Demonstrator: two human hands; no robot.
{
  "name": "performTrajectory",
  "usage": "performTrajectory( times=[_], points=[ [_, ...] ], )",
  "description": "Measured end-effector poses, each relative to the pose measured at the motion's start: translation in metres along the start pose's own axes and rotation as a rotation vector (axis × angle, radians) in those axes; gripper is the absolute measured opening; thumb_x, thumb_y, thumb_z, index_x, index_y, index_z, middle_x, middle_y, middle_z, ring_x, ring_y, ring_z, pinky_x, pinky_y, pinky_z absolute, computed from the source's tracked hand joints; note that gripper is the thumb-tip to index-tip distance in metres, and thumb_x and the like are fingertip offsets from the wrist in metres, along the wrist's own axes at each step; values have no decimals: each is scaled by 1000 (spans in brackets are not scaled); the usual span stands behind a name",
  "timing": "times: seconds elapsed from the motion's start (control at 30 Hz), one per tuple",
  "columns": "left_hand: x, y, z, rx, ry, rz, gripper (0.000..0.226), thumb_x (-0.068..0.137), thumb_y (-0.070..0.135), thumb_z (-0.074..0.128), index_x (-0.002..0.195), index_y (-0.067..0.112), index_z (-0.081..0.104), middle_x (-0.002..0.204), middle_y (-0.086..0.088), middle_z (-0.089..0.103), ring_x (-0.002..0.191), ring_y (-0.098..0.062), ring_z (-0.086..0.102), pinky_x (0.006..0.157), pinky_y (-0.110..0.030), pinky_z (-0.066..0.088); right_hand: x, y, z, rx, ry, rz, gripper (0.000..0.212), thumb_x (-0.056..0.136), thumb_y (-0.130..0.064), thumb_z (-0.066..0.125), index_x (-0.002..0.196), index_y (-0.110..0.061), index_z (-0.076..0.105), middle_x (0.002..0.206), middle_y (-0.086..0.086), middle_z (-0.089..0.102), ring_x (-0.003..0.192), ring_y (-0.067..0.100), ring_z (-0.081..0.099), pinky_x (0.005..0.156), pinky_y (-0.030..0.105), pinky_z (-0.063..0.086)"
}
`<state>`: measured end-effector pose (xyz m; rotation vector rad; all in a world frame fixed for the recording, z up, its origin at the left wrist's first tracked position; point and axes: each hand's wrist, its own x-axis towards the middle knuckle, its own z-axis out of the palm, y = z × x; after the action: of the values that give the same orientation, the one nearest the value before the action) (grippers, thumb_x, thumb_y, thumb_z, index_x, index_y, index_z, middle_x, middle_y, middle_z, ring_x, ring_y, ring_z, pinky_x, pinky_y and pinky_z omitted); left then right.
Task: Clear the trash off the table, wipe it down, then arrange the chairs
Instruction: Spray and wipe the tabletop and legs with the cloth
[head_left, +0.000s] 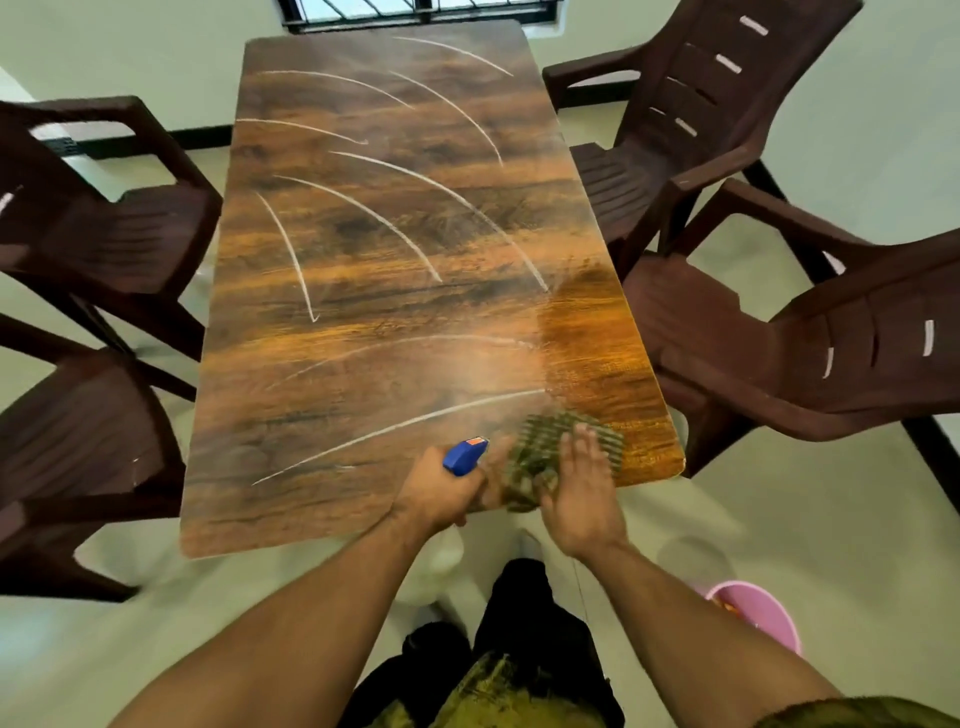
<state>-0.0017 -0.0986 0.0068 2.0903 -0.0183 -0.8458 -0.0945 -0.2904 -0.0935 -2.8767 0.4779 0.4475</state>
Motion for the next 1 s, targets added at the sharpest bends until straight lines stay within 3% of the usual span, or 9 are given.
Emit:
performTrajectory(
  times=[0.13,0.3,0.37,0.57,0.63,0.77,0.87,0.93,1.0],
  points=[
    [-2,-6,-12,29,-4,-21,29,84,6,57,57,11,47,43,-1,49,37,-19,54,39,-19,38,23,-10,-13,196,83,448,84,99,-47,41,157,1,2,165,24,-3,152,39,-5,123,50,5],
    [16,0,-10,80,-37,-6,40,90,18,62,56,18,42,43,6,43,38,-9,42,40,-16,33,32,-22,-16,-23,-24,-87,87,95,-55,31,158,-7,-6,165,16,-14,152,32,-14,124,45,-5],
    [26,6,-9,120,-26,1,42,88,22,63,55,17,38,43,5,37,43,-11,34,42,-20,28,52,-4,-23,-39,-9,-133,85,97,-56,27,158,-7,-4,165,15,-12,153,30,-13,124,44,-4],
    [67,39,-11,136,85,-37,40,85,27,64,57,16,37,50,2,36,48,-19,29,47,-28,27,133,-8,-52,128,48,363,84,100,-51,35,157,0,2,165,24,-3,152,38,-7,124,51,0],
    [81,49,-11,98,100,-23,40,84,27,65,57,17,37,48,4,36,48,-18,29,49,-28,29,138,-29,-47,73,44,170,82,99,-50,31,157,-3,-1,164,23,-8,152,38,-11,122,49,-6],
    [102,66,-15,8,107,-56,31,82,30,64,59,18,47,49,4,46,48,-19,43,53,-33,42,110,-46,-27,-104,-81,-533,81,92,-48,28,159,-7,10,165,19,0,153,32,-11,123,49,-2],
    [114,72,-20,22,93,-47,31,88,18,62,60,17,48,50,3,46,48,-17,42,51,-31,39,121,-21,-39,-138,-116,-764,84,92,-55,38,158,-10,13,165,14,7,153,28,-6,122,43,-1],
    [118,72,-24,-13,99,-46,35,89,14,63,60,16,44,52,0,42,48,-17,38,51,-28,35,149,4,-51,-193,-92,-623,82,96,-58,27,158,-12,-4,165,14,-9,152,27,-16,124,42,-2],
    [120,71,-30,-40,116,-50,35,89,13,64,60,15,44,53,-3,44,47,-17,40,50,-27,36,187,27,-66,-164,15,-233,81,100,-59,15,156,-6,-9,164,17,-14,152,32,-15,125,46,1]
  ],
)
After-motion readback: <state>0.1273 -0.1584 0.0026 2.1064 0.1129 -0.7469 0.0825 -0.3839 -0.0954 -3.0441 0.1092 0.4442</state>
